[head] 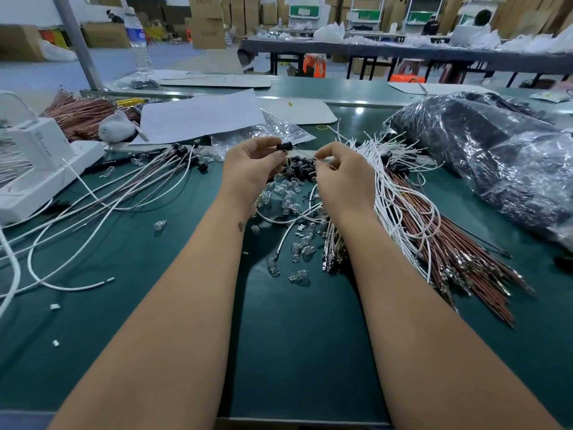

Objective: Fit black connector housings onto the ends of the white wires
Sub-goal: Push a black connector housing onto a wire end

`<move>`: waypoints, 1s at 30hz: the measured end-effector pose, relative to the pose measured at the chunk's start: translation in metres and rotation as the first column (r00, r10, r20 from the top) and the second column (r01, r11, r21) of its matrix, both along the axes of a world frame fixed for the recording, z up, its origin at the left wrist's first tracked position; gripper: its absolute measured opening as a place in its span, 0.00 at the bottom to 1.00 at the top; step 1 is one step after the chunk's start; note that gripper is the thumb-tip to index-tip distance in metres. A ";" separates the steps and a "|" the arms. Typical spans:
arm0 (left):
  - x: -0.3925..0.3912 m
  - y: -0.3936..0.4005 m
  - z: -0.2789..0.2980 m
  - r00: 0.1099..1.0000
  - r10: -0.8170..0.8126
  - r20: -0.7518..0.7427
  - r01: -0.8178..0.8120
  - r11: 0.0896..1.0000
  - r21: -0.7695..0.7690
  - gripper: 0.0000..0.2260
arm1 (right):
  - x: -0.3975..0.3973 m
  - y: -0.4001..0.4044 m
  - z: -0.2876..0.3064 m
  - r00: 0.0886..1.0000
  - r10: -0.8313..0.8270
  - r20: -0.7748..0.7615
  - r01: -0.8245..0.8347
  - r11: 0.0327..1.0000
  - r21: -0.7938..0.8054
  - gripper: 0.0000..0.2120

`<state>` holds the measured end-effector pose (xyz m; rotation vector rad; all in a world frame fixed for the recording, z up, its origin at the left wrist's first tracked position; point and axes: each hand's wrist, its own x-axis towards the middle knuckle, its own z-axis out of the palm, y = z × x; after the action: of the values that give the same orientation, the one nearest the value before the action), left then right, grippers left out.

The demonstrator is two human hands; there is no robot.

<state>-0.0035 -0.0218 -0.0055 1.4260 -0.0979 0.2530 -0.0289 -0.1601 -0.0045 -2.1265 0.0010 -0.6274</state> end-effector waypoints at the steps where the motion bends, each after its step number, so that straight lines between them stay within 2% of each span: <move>1: 0.000 0.001 0.000 1.000 -0.013 -0.001 0.013 1.000 -0.019 0.08 | 0.000 0.000 0.000 1.000 -0.003 0.004 0.003 1.000 -0.003 0.08; 11: -0.001 0.003 -0.001 0.999 -0.049 0.023 0.048 0.998 0.046 0.09 | -0.002 0.000 0.000 0.999 -0.030 0.033 0.031 0.999 -0.028 0.07; 26: 0.000 0.002 0.001 0.998 -0.060 -0.017 0.060 0.998 -0.013 0.11 | -0.002 0.001 0.001 0.999 -0.041 0.035 0.043 0.997 -0.069 0.07; 30: -0.001 0.003 0.000 0.997 -0.080 -0.012 0.080 0.996 -0.026 0.07 | -0.002 0.001 0.000 0.999 -0.040 0.029 0.042 0.996 -0.077 0.07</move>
<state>-0.0045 -0.0191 -0.0053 1.3949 -0.1402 0.1782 -0.0305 -0.1593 -0.0047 -2.1975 0.0055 -0.6913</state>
